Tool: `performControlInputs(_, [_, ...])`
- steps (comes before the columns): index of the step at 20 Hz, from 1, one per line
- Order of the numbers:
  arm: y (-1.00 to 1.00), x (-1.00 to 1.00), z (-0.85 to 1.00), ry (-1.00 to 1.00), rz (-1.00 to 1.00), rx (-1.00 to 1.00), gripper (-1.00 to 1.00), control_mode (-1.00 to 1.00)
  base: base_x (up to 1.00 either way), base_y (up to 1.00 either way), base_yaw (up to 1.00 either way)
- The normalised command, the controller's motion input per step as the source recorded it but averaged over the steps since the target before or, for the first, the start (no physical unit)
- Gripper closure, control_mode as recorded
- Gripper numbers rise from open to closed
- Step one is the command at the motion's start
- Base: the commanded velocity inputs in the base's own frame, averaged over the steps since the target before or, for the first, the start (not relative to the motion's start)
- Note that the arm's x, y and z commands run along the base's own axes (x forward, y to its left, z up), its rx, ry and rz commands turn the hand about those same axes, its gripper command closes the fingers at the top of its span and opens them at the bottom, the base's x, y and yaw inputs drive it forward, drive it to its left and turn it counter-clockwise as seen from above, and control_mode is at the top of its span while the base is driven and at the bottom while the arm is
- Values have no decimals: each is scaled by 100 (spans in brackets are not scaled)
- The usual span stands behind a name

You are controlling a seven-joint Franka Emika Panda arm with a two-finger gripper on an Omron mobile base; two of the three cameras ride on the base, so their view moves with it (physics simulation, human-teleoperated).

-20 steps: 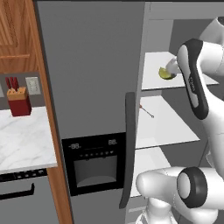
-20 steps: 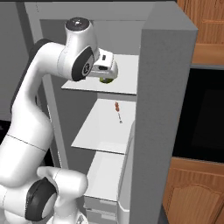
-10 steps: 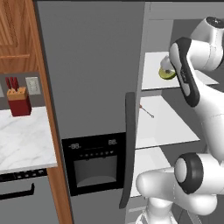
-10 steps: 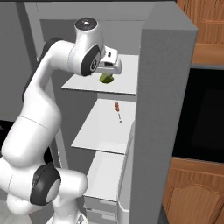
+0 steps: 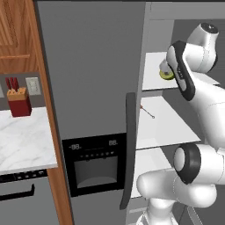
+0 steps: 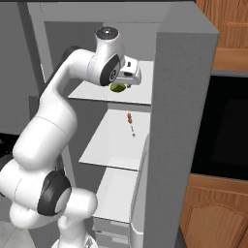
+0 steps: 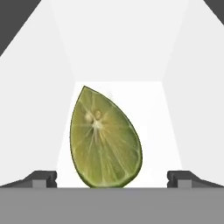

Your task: Take the lemon wedge from the fridge and place it on the plate with fish on the dining counter.

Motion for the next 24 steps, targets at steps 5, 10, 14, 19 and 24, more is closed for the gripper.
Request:
performControlInputs(5, [0,41,-10,0,0,0,-100,-100,0,0,0])
performControlInputs(10, [0,17,-9,0,1,0,-100,-100,0,0,0])
performControlInputs(14, [0,0,-17,0,4,0,-100,-100,0,0,0])
performControlInputs(19, [0,0,-15,0,5,0,-100,-100,0,0,0])
performControlInputs(24, [0,0,-23,0,6,0,-100,-100,0,0,0])
